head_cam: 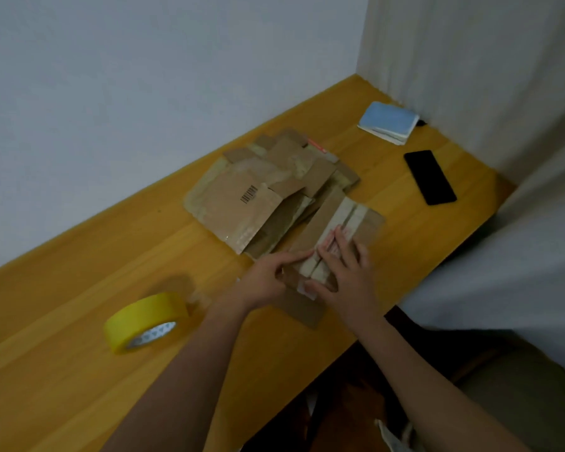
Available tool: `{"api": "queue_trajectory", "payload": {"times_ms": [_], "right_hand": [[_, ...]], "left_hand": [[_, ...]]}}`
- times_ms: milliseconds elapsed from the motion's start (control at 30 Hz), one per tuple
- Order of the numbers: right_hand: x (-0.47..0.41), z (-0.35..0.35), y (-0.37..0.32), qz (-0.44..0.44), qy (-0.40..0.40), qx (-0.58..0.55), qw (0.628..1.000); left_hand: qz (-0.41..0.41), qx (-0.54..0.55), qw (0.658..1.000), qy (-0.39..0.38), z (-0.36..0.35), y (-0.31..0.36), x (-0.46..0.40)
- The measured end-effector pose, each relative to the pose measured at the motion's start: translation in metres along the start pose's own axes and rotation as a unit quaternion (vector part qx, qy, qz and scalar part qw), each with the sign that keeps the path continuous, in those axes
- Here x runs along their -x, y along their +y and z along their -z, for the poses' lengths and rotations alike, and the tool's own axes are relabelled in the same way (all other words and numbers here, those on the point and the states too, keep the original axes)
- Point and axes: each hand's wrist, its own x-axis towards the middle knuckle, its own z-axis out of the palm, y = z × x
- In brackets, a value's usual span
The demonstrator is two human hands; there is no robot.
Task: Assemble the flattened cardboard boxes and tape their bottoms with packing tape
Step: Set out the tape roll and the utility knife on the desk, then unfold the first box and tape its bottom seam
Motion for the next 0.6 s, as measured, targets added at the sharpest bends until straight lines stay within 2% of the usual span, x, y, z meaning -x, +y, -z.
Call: {"api": "queue_trajectory", "payload": {"times_ms": [67, 167, 367, 600], "right_hand": [[-0.001, -0.012, 0.000, 0.014, 0.042, 0.006, 0.999], [-0.001, -0.020, -0.004, 0.000, 0.058, 0.004, 0.998], [-0.002, -0.015, 0.003, 0.009, 0.024, -0.045, 0.999], [-0.003, -0.015, 0.012, 0.044, 0.030, -0.064, 0.997]], "left_hand": [[-0.001, -0.007, 1.000, 0.004, 0.000, -0.001, -0.001], [0.001, 0.000, 1.000, 0.015, -0.003, -0.008, -0.003], [-0.022, -0.038, 0.997, 0.062, -0.010, -0.022, -0.011], [-0.067, -0.066, 0.979, 0.180, -0.021, -0.025, -0.019]]}}
